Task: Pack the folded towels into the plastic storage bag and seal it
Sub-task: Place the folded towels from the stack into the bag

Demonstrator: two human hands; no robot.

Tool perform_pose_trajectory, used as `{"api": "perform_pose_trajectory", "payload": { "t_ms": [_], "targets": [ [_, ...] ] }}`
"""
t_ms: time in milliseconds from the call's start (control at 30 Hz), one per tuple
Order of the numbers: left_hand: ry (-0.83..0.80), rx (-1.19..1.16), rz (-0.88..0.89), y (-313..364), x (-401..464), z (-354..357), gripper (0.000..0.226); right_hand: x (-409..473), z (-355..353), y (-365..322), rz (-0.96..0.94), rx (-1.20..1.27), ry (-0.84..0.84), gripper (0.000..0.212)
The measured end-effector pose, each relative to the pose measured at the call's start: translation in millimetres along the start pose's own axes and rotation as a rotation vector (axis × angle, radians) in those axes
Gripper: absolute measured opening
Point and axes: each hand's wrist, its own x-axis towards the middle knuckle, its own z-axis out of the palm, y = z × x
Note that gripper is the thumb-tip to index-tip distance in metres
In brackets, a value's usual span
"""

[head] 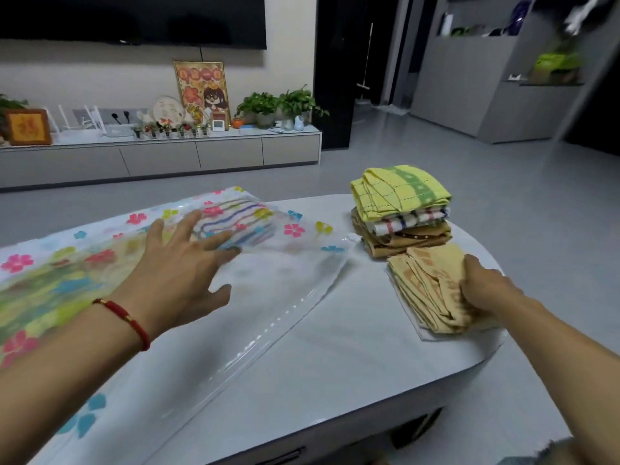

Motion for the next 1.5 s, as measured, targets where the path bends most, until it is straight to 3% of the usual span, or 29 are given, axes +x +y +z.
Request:
{"api": "perform_pose_trajectory", "payload": {
  "t_ms": [133,233,300,433,567,733,800,867,933,1000,1133,1333,1433,1500],
  "targets": [
    [0.021,-0.173,-0.043,-10.7,5.9,-10.6,0.069,-1.8,-10.7,5.7,-0.082,0.110,0.140,0.062],
    [0.040,-0.248,-0.067,-22.0,10.1,-21.1,0.072,-6.2,-31.5,3.6,-0.156,0.285,0.010,0.063],
    [0.066,-0.302,-0.091,-30.0,13.3,-28.5,0.075,-19.3,-46.1,-2.6,-0.180,0.390,-0.129,0.047],
    [0.058,-0.370,-0.109,-41.9,21.3,-40.1,0.080,-65.9,-76.4,-27.3,-0.391,0.466,-0.127,0.037],
    [0.050,-0.412,-0.099,-44.7,25.4,-43.9,0.079,-117.3,-91.5,-70.0,-0.621,0.798,-0.574,0.039],
    [0.051,-0.439,-0.052,-53.5,24.7,-41.7,0.081,-156.0,-45.6,-168.4,-0.828,0.867,-0.873,0.043],
    [0.057,-0.463,-0.051,-59.9,24.4,-42.4,0.084,-158.0,-16.0,-205.7,-0.849,0.983,-0.796,0.044],
    [0.063,-0.491,-0.055,-64.9,24.0,-44.2,0.087,-147.3,15.9,-235.6,-0.771,1.082,-0.574,0.046],
    [0.055,-0.493,-0.042,-66.1,22.6,-44.8,0.086,-130.9,44.5,-253.7,-0.593,1.012,-0.389,0.048],
    [0.031,-0.496,-0.039,-62.8,20.1,-44.8,0.079,-118.8,66.5,-261.2,-0.445,0.848,-0.319,0.054],
    [-0.002,-0.507,-0.049,-55.4,16.4,-47.4,0.072,-103.9,85.5,-273.6,-0.360,0.837,-0.206,0.052],
    [-0.022,-0.547,-0.061,-54.5,11.1,-52.9,0.072,-95.9,77.6,-275.1,-0.631,0.503,-0.305,0.063],
    [-0.031,-0.561,-0.059,-53.6,10.0,-52.4,0.071,-99.8,73.6,-271.3,-0.776,0.036,-0.044,0.063],
    [-0.036,-0.562,-0.051,-51.6,10.1,-51.8,0.069,-110.4,82.6,-268.2,-0.826,-0.076,0.015,0.058]
  ]
}}
